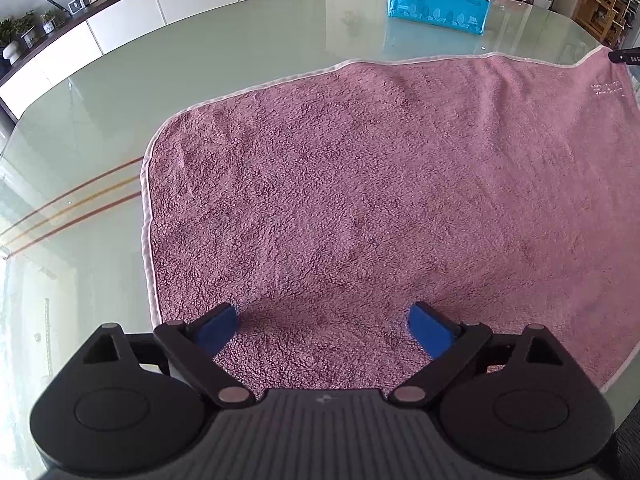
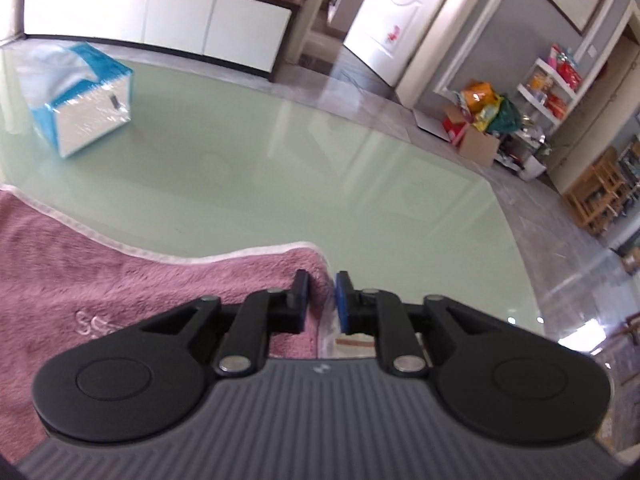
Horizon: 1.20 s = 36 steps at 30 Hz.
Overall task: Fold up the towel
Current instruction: 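Lay the corner down flat and open the right gripper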
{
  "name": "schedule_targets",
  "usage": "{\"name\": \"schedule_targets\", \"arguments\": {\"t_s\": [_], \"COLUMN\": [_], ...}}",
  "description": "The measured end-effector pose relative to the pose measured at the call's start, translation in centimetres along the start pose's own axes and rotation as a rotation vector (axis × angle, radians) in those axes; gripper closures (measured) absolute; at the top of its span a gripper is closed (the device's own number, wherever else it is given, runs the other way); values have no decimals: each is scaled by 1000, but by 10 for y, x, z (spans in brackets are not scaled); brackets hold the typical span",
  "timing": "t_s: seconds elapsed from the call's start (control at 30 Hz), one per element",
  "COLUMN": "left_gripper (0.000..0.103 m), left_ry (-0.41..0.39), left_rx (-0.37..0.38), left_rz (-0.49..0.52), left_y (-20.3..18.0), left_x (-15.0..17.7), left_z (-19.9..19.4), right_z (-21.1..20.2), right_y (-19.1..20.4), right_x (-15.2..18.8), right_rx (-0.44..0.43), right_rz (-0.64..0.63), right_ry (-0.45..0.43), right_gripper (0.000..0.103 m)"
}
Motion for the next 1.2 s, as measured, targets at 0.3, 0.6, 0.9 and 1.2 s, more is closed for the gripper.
{"name": "schedule_targets", "arguments": {"t_s": [0.3, 0.6, 0.9, 1.2], "left_gripper": [10, 10, 13, 21], "left_ry": [-25, -46, -39, 9], "left_rx": [-13, -12, -13, 6], "left_rz": [15, -63, -23, -16], "left_y": [28, 83, 86, 64], "left_x": [-10, 14, 16, 34], "left_z": [9, -2, -6, -3], "right_z": [-85, -148, -151, -152], "right_y": [-34, -44, -38, -42], "right_x": [38, 159, 191, 199], "right_rx": [-71, -172, -204, -213], "right_rz": [69, 150, 229, 232], "right_ry": [-26, 198, 233, 292], "right_gripper": [72, 75, 84, 84]}}
Point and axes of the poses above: each gripper's, at about its wrist camera, not at the fingertips, and z roughly the way its jaws point, y to its left, x to its underside, the point moved 3 cm from there along z, roughly the way its jaws point, and after that the axes turned 8 degrees about z, right-handed, at the moved point
